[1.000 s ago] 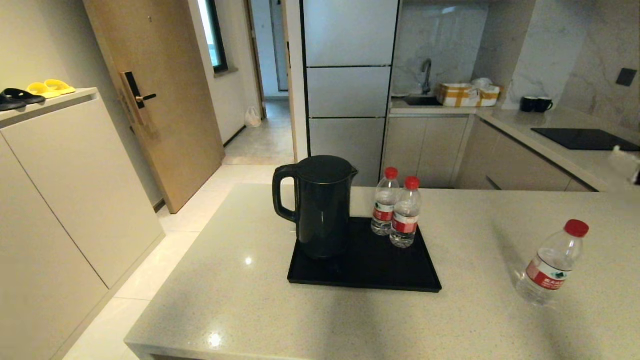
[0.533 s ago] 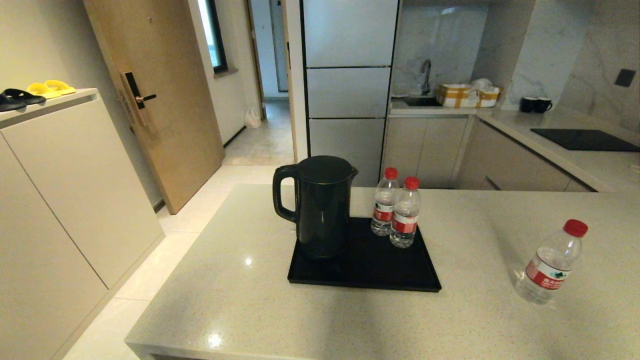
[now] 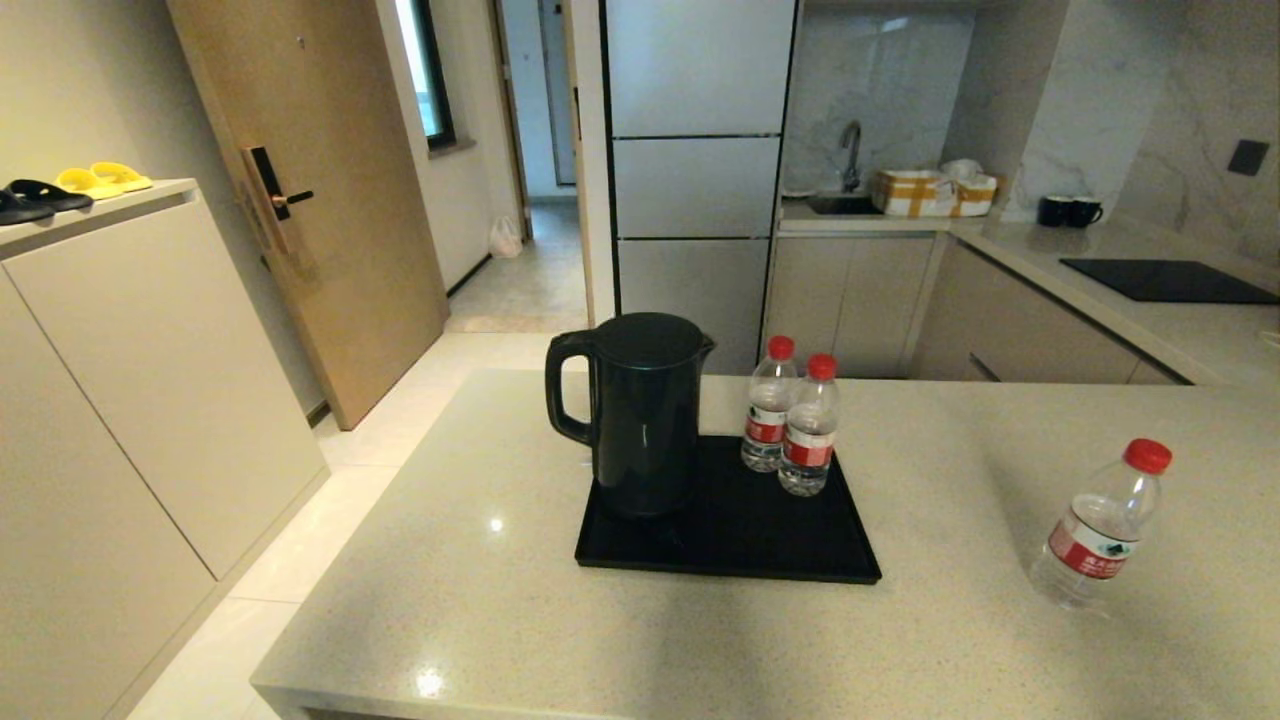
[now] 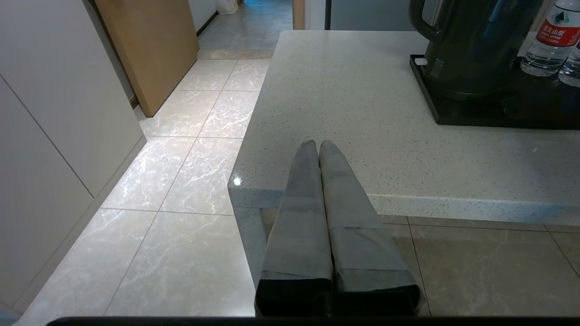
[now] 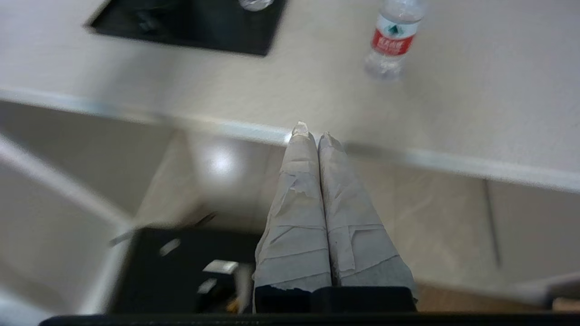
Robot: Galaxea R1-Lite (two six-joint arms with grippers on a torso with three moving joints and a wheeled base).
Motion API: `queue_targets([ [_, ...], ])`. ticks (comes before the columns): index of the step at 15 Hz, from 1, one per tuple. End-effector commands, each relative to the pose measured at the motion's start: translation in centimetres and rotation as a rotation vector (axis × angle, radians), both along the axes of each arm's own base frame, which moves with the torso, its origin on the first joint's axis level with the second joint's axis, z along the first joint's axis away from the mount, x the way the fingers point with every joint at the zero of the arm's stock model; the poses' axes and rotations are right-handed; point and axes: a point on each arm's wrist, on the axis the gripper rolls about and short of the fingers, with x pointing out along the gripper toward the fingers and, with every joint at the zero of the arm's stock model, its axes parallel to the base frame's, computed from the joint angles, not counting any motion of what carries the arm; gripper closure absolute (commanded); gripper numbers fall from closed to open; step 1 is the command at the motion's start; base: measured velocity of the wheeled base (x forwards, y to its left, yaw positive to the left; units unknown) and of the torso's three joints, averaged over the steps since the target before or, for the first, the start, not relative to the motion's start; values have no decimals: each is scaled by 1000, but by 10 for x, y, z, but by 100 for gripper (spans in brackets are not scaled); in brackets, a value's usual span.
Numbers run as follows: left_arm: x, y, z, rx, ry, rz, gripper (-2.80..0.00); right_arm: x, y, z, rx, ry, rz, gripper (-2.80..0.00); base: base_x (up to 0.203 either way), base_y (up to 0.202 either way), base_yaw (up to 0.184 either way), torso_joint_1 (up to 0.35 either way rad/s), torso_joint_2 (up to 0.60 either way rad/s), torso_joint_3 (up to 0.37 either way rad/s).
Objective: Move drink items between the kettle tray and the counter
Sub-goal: Pick up the kettle
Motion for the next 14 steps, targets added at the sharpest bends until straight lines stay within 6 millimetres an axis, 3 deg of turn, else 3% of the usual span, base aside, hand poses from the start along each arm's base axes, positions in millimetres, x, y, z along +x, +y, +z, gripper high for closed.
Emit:
queue_targets([
  [1,0,0,0,0,0,0,0,32,-3,-47,-33,-109,-28,0,0,0,0,0,0,0],
  [3,0,0,0,0,0,0,0,64,-3,-83,-56,-197,-40,0,0,0,0,0,0,0],
  [5,0,0,0,0,0,0,0,75,-4,-100,-40,-280,-47,0,0,0,0,0,0,0],
  [7,0,0,0,0,-1,0,0,75,-4,-97,37,-320,-73,0,0,0,0,0,0,0],
  [14,0,0,0,0,0,0,0,75,-4,-98,51,-322,-81,0,0,0,0,0,0,0],
])
